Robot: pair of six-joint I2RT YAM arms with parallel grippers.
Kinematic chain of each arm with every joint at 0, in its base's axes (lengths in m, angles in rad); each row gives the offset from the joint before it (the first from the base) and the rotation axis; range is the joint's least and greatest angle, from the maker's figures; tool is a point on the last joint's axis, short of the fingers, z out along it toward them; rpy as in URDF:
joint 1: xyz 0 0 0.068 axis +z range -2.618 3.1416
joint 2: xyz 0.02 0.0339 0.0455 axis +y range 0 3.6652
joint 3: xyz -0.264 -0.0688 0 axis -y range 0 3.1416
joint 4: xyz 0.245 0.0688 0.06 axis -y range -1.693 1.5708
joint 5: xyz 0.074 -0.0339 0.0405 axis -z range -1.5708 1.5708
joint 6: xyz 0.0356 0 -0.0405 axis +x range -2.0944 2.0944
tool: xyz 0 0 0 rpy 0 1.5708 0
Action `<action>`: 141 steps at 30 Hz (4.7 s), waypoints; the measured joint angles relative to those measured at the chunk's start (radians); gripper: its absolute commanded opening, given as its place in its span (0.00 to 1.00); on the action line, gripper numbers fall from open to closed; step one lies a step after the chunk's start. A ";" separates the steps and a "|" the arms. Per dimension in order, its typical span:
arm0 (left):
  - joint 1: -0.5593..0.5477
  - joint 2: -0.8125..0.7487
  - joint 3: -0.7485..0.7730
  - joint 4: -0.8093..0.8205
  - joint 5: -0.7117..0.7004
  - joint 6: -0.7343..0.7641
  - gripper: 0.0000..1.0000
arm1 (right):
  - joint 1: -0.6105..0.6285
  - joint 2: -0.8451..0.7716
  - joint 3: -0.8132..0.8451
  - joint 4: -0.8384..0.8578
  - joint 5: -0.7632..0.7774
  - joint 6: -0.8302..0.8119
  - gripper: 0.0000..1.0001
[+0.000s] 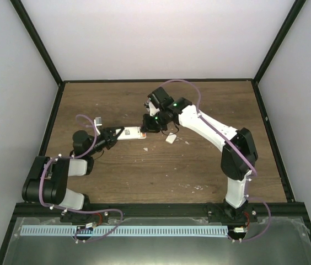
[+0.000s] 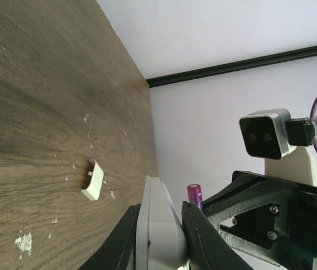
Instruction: Load the batteries into the remote control
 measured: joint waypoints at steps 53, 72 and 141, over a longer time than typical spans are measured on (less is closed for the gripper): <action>-0.008 0.000 0.002 -0.020 -0.031 0.020 0.00 | 0.012 0.181 0.206 -0.192 0.013 -0.016 0.15; -0.010 0.000 0.002 -0.006 -0.025 -0.050 0.00 | 0.013 0.114 0.195 -0.136 0.106 -0.029 0.53; -0.018 -0.054 0.026 0.084 0.082 -0.470 0.00 | -0.113 -0.274 -0.624 0.856 -0.395 0.213 0.37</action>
